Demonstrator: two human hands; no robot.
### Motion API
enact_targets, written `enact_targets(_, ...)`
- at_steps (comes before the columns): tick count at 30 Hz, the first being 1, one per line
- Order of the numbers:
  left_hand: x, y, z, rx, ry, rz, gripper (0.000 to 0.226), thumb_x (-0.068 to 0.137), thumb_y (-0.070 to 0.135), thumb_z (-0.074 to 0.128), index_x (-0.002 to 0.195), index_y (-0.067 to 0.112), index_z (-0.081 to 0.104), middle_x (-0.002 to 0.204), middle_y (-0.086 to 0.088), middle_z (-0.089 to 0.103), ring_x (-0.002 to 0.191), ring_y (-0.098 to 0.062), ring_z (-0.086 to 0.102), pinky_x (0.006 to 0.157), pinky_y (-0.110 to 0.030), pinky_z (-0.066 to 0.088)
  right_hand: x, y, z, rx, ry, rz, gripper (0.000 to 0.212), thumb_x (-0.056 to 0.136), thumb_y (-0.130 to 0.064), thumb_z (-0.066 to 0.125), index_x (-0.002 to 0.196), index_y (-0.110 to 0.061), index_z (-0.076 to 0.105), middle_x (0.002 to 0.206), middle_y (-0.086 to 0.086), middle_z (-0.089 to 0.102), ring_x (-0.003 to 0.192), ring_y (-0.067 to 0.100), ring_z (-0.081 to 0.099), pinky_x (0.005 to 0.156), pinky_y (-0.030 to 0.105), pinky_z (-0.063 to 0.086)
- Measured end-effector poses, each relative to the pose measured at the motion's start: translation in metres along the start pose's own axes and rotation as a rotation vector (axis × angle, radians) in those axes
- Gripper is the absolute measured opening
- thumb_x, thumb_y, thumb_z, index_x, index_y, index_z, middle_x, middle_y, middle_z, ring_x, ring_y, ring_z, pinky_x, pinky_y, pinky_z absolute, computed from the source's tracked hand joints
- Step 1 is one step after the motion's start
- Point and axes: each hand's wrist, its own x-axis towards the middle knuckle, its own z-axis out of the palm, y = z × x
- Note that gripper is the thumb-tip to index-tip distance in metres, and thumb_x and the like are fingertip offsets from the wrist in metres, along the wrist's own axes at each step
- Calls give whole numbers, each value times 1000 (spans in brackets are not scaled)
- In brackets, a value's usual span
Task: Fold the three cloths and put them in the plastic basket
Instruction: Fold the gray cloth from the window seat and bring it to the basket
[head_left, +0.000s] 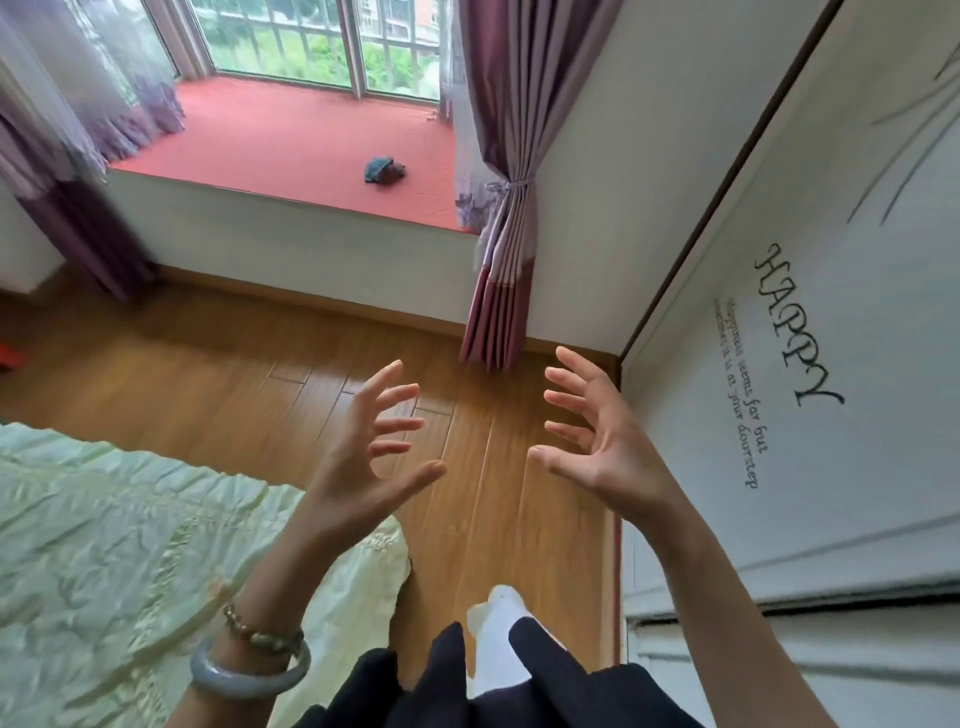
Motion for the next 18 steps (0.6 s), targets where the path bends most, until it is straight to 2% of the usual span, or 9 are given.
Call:
enact_targets(4, 68, -23, -7, -1, 53, -37, 93, 64, 41, 73, 141, 30, 23, 133, 1, 47, 110, -6, 58, 86, -23, 53, 90, 11, -9, 0, -60, -21, 88, 72, -14, 79, 130, -54, 25, 139, -13, 41, 125, 3, 45, 96, 22, 48)
enact_targets(9, 165, -49, -13, 31, 154, -74, 92, 67, 32, 75, 142, 31, 22, 135, -2, 47, 109, -6, 58, 86, -24, 54, 219, 25, -25, 14, -168, -54, 88, 73, -16, 79, 133, -51, 24, 139, -14, 38, 123, -1, 44, 91, 12, 46)
enact_targets(13, 238, -61, -23, 43, 248, -119, 94, 67, 33, 76, 144, 30, 22, 136, 0, 47, 109, -6, 58, 85, -23, 54, 317, 26, -36, 27, -269, -75, 90, 73, -16, 78, 141, -42, 24, 143, -11, 37, 126, 2, 44, 98, 21, 46)
enact_targets(18, 310, -78, -44, 50, 358, -171, 96, 67, 35, 76, 145, 31, 21, 133, 8, 47, 108, -4, 58, 82, -17, 51, 416, 28, -32, 22, -357, -110, 90, 74, -16, 78, 141, -42, 25, 143, -12, 37, 125, 1, 44, 96, 20, 47)
